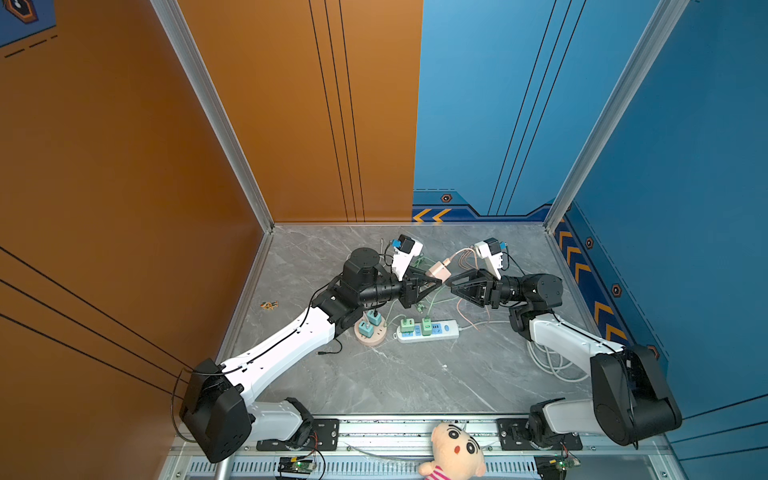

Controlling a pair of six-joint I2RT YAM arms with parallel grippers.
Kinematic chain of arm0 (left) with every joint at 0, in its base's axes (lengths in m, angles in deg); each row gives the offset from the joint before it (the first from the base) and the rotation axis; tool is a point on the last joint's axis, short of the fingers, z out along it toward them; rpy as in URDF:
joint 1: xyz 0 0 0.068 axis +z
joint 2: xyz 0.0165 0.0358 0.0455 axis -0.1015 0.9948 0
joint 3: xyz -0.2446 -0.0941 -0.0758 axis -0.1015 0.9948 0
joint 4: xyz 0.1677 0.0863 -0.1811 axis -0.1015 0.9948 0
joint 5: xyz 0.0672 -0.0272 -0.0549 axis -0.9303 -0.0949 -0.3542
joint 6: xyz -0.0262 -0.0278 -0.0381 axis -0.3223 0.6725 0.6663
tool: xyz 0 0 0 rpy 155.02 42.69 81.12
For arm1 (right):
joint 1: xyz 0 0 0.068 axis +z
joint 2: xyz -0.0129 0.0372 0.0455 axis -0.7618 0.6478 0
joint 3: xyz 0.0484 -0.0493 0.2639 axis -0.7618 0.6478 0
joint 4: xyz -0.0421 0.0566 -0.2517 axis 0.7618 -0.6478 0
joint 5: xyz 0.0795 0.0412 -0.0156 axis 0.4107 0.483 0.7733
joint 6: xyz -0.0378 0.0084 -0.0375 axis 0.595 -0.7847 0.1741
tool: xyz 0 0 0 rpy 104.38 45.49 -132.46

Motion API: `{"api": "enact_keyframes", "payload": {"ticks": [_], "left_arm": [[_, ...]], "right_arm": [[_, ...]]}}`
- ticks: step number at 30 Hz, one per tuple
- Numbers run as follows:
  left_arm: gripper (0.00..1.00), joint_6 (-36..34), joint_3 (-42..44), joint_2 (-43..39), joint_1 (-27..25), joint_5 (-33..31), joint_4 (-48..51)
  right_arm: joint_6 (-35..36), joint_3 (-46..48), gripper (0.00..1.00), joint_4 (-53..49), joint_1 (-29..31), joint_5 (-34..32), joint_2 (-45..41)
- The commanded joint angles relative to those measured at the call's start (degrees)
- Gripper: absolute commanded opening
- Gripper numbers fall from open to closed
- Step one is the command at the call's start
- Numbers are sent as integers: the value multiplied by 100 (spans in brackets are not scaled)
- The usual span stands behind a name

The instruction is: Insert the plug

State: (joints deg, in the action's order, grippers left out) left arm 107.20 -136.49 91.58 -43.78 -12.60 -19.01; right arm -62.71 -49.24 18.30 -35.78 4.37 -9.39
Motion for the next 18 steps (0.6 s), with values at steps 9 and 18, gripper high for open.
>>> {"api": "enact_keyframes", "payload": {"ticks": [9,18], "left_arm": [[10,-93,-455,170,159,-632,288],[10,-175,-557,368,104,-48,390]], "right_arm": [[-268,-31,43,211,-49,414,-476],[-516,-812,48,160,-1617,450,-1024]]}}
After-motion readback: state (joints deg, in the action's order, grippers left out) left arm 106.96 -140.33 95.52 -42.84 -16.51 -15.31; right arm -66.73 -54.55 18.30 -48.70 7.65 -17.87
